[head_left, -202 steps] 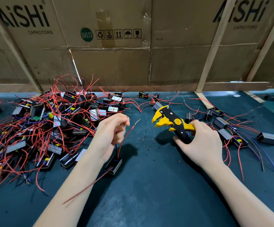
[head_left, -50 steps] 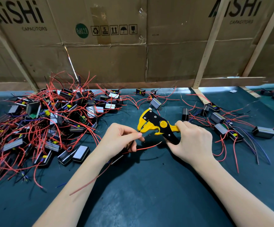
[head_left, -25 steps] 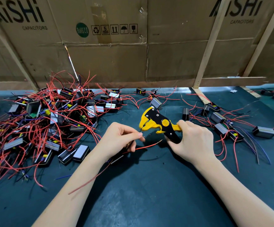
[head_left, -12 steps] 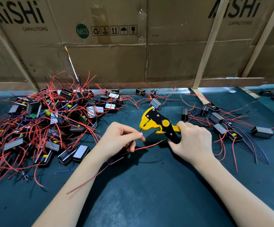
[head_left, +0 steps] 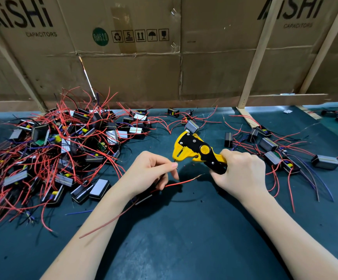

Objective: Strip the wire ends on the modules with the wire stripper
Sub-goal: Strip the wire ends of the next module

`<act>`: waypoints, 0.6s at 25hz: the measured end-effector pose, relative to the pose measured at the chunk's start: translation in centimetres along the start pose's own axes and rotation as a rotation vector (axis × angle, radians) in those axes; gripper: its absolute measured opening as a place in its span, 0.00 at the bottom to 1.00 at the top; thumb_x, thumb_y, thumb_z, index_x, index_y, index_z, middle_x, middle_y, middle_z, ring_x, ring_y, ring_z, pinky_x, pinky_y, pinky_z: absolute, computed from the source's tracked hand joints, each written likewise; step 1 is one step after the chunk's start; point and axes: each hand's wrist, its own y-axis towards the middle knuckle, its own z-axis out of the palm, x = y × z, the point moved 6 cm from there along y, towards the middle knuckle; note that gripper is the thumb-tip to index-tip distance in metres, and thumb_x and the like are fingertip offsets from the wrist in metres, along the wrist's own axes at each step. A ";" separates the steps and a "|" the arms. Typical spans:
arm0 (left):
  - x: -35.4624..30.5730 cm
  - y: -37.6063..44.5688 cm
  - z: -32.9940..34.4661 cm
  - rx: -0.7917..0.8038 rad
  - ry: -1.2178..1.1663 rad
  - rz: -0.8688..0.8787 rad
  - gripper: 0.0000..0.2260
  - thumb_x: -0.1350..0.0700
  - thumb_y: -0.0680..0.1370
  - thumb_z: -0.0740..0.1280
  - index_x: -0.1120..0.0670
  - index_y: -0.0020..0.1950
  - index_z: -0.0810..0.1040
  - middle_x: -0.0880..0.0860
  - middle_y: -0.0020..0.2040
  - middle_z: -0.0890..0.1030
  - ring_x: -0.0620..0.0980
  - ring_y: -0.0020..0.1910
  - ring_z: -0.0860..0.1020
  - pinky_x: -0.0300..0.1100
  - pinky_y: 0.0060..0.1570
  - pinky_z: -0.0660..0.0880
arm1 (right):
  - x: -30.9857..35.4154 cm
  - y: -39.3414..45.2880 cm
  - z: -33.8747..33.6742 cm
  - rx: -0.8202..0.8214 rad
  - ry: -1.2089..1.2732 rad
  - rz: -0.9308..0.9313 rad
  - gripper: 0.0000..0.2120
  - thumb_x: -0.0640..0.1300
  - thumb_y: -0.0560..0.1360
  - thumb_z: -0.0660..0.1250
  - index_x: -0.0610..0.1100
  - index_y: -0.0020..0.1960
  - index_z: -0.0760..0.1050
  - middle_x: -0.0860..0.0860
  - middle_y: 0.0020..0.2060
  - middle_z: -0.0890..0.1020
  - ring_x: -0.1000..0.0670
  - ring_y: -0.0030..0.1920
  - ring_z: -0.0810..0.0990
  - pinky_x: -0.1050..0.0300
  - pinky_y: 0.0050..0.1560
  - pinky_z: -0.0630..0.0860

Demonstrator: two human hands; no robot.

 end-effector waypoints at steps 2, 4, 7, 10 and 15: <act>-0.2 0.0 0.1 0.031 -0.007 0.033 0.14 0.53 0.80 0.66 0.55 0.37 0.84 0.53 0.21 0.73 0.52 0.24 0.65 0.43 0.34 0.64 | -0.4 0.2 0.0 0.020 -0.005 0.014 0.16 0.48 0.60 0.78 0.40 0.33 0.74 0.43 0.27 0.78 0.38 0.31 0.78 0.56 0.33 0.62; -0.6 -0.1 0.3 0.070 0.004 0.069 0.14 0.55 0.80 0.66 0.56 0.37 0.83 0.53 0.21 0.72 0.49 0.22 0.66 0.41 0.34 0.66 | -0.7 0.4 0.2 0.076 -0.021 0.035 0.15 0.52 0.63 0.75 0.43 0.36 0.74 0.44 0.31 0.80 0.38 0.36 0.79 0.55 0.35 0.62; -0.9 -0.2 -0.3 0.128 0.005 0.108 0.13 0.55 0.80 0.67 0.59 0.38 0.83 0.53 0.21 0.72 0.47 0.22 0.67 0.40 0.33 0.68 | -0.6 0.4 1.1 0.158 -0.017 0.054 0.15 0.58 0.66 0.71 0.48 0.39 0.73 0.45 0.36 0.81 0.39 0.42 0.79 0.55 0.37 0.62; -1.2 -1.8 0.8 0.407 -0.067 0.129 0.12 0.55 0.80 0.67 0.59 0.41 0.84 0.49 0.22 0.73 0.45 0.22 0.68 0.37 0.31 0.67 | -1.6 0.9 1.5 0.188 -0.018 0.133 0.16 0.61 0.67 0.70 0.49 0.37 0.73 0.45 0.36 0.81 0.39 0.44 0.79 0.54 0.39 0.67; -1.6 -0.7 0.0 0.208 -0.087 0.176 0.12 0.54 0.80 0.66 0.59 0.43 0.85 0.50 0.26 0.76 0.45 0.25 0.70 0.36 0.33 0.67 | -6.7 1.1 -0.6 0.065 0.075 0.381 0.20 0.63 0.64 0.73 0.46 0.33 0.74 0.50 0.28 0.75 0.41 0.36 0.76 0.56 0.35 0.66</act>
